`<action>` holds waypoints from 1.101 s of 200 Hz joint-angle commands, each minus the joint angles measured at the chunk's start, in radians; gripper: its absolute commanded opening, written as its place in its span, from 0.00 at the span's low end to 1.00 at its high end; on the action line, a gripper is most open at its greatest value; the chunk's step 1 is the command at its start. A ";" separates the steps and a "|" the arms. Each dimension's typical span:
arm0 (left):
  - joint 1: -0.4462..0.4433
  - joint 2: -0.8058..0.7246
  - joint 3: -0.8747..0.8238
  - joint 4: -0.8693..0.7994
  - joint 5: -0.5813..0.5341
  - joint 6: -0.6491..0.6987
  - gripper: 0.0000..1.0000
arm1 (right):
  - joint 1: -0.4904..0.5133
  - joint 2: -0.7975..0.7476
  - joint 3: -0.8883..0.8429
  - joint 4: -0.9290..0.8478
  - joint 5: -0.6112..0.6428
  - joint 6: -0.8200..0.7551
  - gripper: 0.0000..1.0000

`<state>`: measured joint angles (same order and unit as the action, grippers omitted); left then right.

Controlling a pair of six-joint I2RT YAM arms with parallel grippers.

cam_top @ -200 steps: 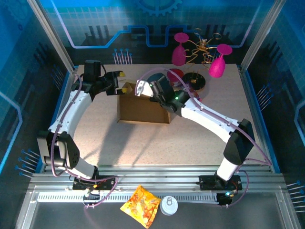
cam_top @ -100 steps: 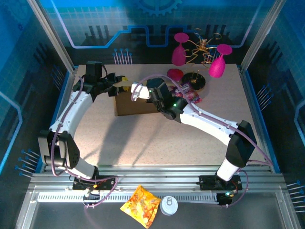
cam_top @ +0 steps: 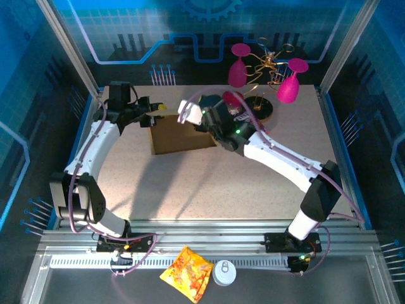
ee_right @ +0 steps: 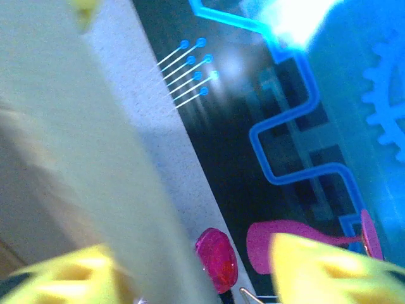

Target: Fold the paper box

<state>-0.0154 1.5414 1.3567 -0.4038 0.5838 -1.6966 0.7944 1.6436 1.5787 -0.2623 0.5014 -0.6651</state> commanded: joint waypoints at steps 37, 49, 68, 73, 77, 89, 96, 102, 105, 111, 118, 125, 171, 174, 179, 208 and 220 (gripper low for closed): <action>0.070 0.106 0.028 0.133 0.250 0.135 0.00 | -0.282 -0.128 0.252 -0.337 -0.241 0.750 0.81; 0.077 0.125 0.035 0.162 0.284 0.134 0.00 | -0.375 -0.115 0.289 -0.413 -0.337 0.913 0.82; 0.081 0.141 0.038 0.217 0.304 0.108 0.00 | -0.499 -0.068 0.342 -0.531 -0.495 1.114 0.80; 0.081 0.143 0.040 0.229 0.305 0.102 0.00 | -0.515 -0.050 0.359 -0.565 -0.518 1.145 0.80; 0.081 0.146 0.044 0.235 0.306 0.101 0.00 | -0.525 -0.034 0.376 -0.594 -0.535 1.164 0.79; 0.081 0.152 0.062 0.234 0.315 0.105 0.00 | -0.546 0.026 0.440 -0.694 -0.576 1.202 0.78; 0.081 0.154 0.069 0.228 0.318 0.112 0.00 | -0.551 0.066 0.486 -0.754 -0.595 1.214 0.77; 0.081 0.153 0.070 0.226 0.319 0.117 0.00 | -0.552 0.103 0.531 -0.807 -0.599 1.216 0.77; 0.081 0.152 0.070 0.226 0.321 0.119 0.00 | -0.552 0.123 0.554 -0.837 -0.600 1.217 0.76; 0.081 0.150 0.068 0.225 0.323 0.121 0.00 | -0.551 0.161 0.601 -0.887 -0.600 1.213 0.75; 0.081 0.147 0.063 0.227 0.327 0.125 0.00 | -0.549 0.201 0.645 -0.928 -0.606 1.206 0.75; 0.082 0.142 0.056 0.227 0.331 0.128 0.00 | -0.548 0.237 0.686 -0.966 -0.613 1.205 0.74; 0.081 0.116 0.015 0.249 0.356 0.133 0.00 | -0.537 0.375 0.828 -1.058 -0.692 1.229 0.74; 0.081 0.115 0.014 0.250 0.356 0.133 0.00 | -0.537 0.380 0.829 -1.056 -0.701 1.231 0.74; 0.081 0.114 0.011 0.253 0.356 0.132 0.00 | -0.536 0.389 0.831 -1.054 -0.712 1.236 0.74; 0.083 0.110 0.010 0.257 0.361 0.126 0.00 | -0.532 0.433 0.859 -1.051 -0.748 1.239 0.74; 0.082 0.110 0.009 0.257 0.362 0.128 0.00 | -0.529 0.449 0.870 -1.043 -0.766 1.242 0.73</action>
<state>0.0589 1.6894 1.3827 -0.1783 0.8921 -1.5867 0.2497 2.0556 2.4039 -1.2739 -0.1967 0.5518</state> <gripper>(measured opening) 0.096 0.735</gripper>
